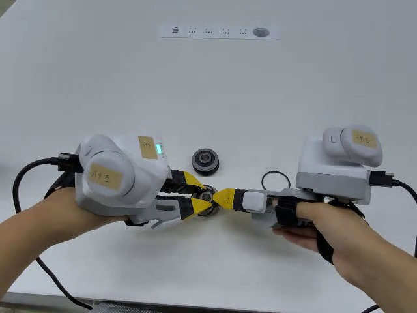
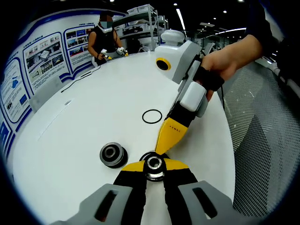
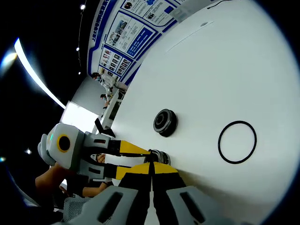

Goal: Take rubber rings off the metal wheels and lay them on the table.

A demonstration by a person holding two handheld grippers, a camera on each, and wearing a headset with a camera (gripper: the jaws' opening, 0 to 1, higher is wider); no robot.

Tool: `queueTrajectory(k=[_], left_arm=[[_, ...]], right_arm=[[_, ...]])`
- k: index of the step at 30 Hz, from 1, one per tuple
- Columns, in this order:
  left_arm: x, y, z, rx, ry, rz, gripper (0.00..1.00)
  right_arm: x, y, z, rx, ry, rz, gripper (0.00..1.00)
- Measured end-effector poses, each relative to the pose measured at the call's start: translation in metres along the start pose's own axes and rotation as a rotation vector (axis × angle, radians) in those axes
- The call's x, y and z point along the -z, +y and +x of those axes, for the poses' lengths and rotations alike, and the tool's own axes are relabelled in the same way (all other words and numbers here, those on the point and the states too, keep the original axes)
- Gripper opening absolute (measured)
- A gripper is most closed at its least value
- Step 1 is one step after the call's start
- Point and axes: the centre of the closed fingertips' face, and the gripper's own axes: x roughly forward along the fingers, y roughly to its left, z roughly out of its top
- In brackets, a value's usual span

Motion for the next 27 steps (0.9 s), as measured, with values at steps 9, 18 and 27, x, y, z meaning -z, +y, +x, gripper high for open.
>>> queueTrajectory(k=[9, 18, 27], left_arm=[[-0.005, -0.006, -0.006, 0.024, -0.028, -0.049, 0.22], [-0.001, 0.003, -0.024, -0.023, -0.058, -0.135, 0.24], [0.006, 0.017, -0.048, -0.115, -0.068, -0.153, 0.33]], right_arm=[[-0.001, 0.001, -0.001, -0.014, -0.008, 0.034, 0.01], [0.000, 0.013, 0.001, -0.042, -0.008, 0.050, 0.01], [-0.001, 0.030, 0.005, -0.080, 0.000, 0.037, 0.01]])
